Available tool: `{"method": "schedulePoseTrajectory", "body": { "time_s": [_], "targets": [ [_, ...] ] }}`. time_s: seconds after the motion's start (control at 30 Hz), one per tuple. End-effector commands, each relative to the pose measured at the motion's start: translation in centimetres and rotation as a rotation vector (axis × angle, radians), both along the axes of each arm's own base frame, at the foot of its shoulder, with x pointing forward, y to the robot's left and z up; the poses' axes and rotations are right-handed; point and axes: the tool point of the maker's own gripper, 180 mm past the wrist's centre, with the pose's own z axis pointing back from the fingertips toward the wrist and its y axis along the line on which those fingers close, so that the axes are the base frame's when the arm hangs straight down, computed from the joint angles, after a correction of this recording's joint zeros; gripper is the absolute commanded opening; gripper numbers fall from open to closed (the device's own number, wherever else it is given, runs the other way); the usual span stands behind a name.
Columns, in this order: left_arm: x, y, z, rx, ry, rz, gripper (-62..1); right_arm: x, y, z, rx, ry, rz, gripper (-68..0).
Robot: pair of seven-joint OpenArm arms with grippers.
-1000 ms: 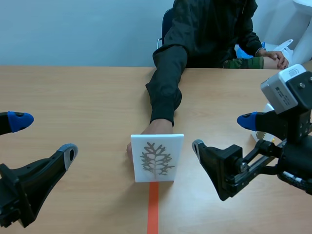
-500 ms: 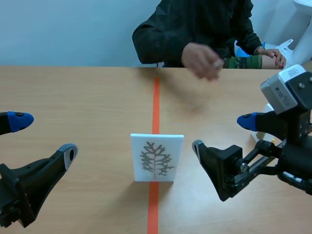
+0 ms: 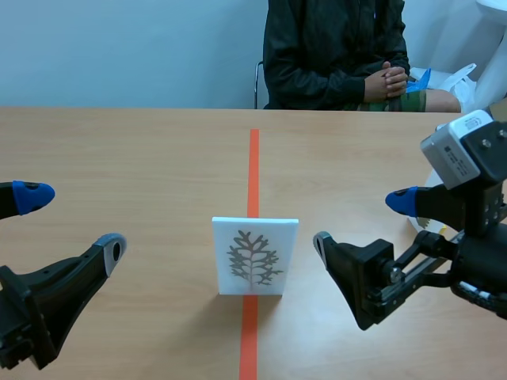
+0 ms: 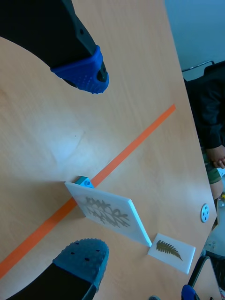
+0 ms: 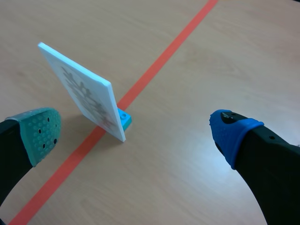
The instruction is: Sort the leaf by its shape. The table is split by an orange tape line. A compound leaf with several leaflets goes to the left side, a simple leaf with one blade goes to the right side. Return to the home posture when a red brick is placed on the table.
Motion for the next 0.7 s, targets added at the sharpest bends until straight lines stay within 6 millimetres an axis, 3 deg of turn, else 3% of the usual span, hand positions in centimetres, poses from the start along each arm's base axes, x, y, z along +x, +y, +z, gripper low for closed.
{"method": "schedulePoseTrajectory", "body": {
  "time_s": [0.0, 0.17, 0.67],
  "targets": [
    [0.1, -0.4, 0.8, -0.025, -0.022, -0.005, 1.4, 0.4, -0.4, -0.1, -0.003, -0.006, -0.004, 0.4],
    [0.1, -0.4, 0.8, -0.026, -0.024, -0.004, 1.4, 0.3, -0.8, -2.0, -0.004, 0.038, 0.001, 0.4],
    [0.2, -0.4, 0.9, -0.048, -0.027, 0.020, 1.4, 1.4, 1.3, -6.9, -0.027, 0.006, 0.172, 0.4]
  ]
}}
